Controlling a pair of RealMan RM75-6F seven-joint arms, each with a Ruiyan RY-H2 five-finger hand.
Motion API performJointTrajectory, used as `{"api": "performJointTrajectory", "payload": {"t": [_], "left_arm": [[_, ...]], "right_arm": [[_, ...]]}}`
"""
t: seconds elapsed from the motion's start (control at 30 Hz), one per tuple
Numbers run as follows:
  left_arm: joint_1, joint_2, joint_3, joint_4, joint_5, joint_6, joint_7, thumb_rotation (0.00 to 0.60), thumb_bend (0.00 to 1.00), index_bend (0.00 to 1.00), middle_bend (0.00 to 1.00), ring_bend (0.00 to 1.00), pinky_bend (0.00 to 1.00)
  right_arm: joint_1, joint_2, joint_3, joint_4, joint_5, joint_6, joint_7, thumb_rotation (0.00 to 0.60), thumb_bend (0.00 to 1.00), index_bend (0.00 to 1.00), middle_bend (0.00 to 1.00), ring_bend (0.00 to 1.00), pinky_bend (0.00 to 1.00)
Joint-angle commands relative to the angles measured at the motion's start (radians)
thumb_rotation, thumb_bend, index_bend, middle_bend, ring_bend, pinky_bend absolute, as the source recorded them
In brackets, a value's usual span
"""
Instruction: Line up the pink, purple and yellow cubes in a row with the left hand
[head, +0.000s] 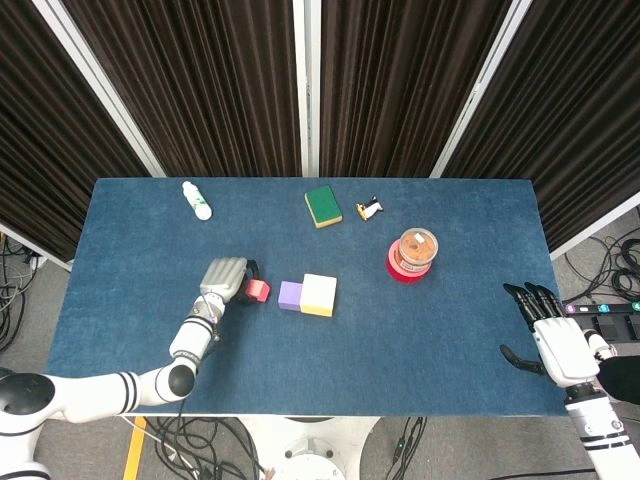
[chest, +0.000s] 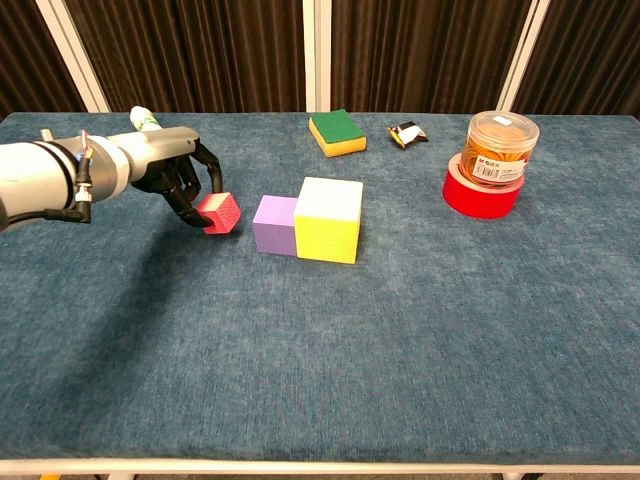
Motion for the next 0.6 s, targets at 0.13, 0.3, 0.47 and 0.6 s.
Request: {"api": "performJointTrajectory", "payload": {"t": [0.13, 0.3, 0.47, 0.6], "left_arm": [[-0.027, -0.029, 0.001, 0.005, -0.036, 0.027, 0.051, 0.600, 0.28, 0.52, 0.92, 0.94, 1.00], [-0.042, -0.043, -0.004, -0.007, -0.059, 0.038, 0.076, 0.600, 0.28, 0.52, 0.92, 0.94, 1.00], [-0.048, -0.055, -0.008, -0.017, -0.074, 0.052, 0.089, 0.600, 0.28, 0.52, 0.91, 0.94, 1.00], [-0.055, -0.062, -0.010, -0.016, -0.088, 0.054, 0.100, 0.600, 0.28, 0.52, 0.91, 0.94, 1.00]], "right_arm": [[-0.005, 0.008, -0.002, 0.001, 0.005, 0.007, 0.012, 0.600, 0.17, 0.00, 0.10, 0.00, 0.00], [-0.010, 0.016, -0.005, 0.002, 0.011, 0.010, 0.021, 0.600, 0.17, 0.00, 0.10, 0.00, 0.00], [-0.009, 0.019, -0.006, 0.001, 0.012, 0.008, 0.025, 0.600, 0.17, 0.00, 0.10, 0.00, 0.00], [-0.008, 0.021, -0.007, 0.001, 0.015, 0.005, 0.027, 0.600, 0.17, 0.00, 0.10, 0.00, 0.00]]}}
